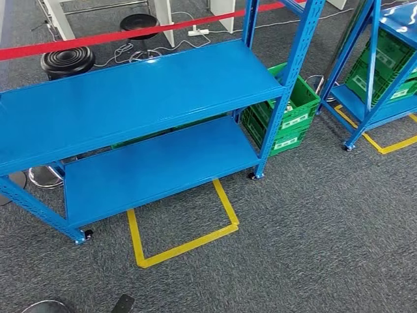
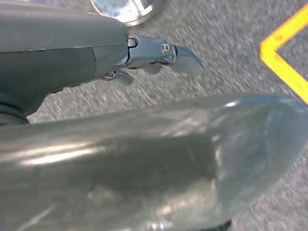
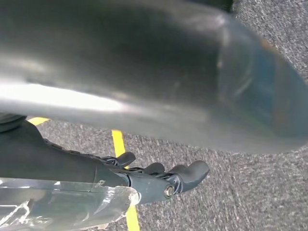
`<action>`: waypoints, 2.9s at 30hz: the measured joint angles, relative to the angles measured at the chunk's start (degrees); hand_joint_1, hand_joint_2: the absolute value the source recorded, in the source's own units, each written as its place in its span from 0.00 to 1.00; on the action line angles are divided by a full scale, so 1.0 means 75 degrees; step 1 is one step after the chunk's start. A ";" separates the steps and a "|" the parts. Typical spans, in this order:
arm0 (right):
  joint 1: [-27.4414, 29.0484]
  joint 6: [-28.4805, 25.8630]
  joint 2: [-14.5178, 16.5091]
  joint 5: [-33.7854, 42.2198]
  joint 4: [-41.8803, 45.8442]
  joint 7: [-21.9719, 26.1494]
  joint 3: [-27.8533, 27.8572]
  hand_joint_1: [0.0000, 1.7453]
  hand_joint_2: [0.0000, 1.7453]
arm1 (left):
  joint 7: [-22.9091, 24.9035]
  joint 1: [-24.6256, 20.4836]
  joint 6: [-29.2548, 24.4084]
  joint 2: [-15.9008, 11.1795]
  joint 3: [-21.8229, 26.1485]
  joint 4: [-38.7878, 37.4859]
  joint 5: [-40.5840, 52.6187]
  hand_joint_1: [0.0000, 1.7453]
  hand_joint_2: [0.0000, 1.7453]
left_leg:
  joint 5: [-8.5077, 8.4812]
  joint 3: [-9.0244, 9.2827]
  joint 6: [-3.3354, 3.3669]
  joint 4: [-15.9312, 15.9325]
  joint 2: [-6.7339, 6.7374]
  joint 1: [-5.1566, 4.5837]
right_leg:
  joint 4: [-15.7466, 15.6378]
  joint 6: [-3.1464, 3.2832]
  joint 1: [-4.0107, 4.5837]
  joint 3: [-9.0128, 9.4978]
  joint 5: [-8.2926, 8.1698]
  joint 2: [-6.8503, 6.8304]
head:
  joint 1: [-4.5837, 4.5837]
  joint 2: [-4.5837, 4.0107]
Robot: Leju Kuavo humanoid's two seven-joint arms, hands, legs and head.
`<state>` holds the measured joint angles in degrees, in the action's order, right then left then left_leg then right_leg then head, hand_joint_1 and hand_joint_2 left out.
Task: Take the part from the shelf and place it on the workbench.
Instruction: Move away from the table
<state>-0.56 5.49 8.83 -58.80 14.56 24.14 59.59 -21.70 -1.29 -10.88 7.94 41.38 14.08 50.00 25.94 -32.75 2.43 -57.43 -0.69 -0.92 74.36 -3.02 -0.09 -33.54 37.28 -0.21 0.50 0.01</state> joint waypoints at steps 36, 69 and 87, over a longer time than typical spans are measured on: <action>-0.0003 -0.0007 -0.0042 -0.0187 -0.0044 -0.0012 0.0166 0.00 0.00 | 0.0175 -0.0062 -0.0283 0.0074 0.0240 -0.0052 0.0243 0.00 0.00 | -0.0188 -0.0227 -0.0148 -0.0122 -0.0511 0.0090 | -0.1305 0.0098 -0.0052 0.0002 -0.0791 0.0286 | -0.0029 -0.0003; -0.0166 0.0138 -0.0029 0.0254 -0.0047 -0.0857 0.0834 0.00 0.00 | 0.0827 -0.0106 0.0349 0.0087 0.0680 -0.0056 0.0455 0.00 0.00 | -0.0157 0.0001 -0.0423 0.0085 0.0084 0.0143 | -0.2312 0.0064 -0.0077 0.0437 -0.1276 -0.0180 | -0.0158 -0.0003; -0.0205 0.0348 -0.0029 0.0250 -0.0047 -0.0808 0.1061 0.00 0.00 | 0.0963 -0.0118 0.0481 0.0084 0.1011 -0.0056 0.0355 0.00 0.00 | -0.0181 0.0003 -0.0430 0.0094 0.0084 0.0166 | -0.2293 0.0062 -0.0057 0.0428 -0.1275 -0.0181 | -0.0157 -0.0004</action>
<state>-2.10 8.10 8.61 -56.93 14.21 18.08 67.55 -14.48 -2.18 -7.27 8.57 48.96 13.66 52.66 24.59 -32.72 -0.80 -56.72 -0.06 0.33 57.16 -2.55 -0.52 -30.33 27.72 -1.56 -0.68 -0.02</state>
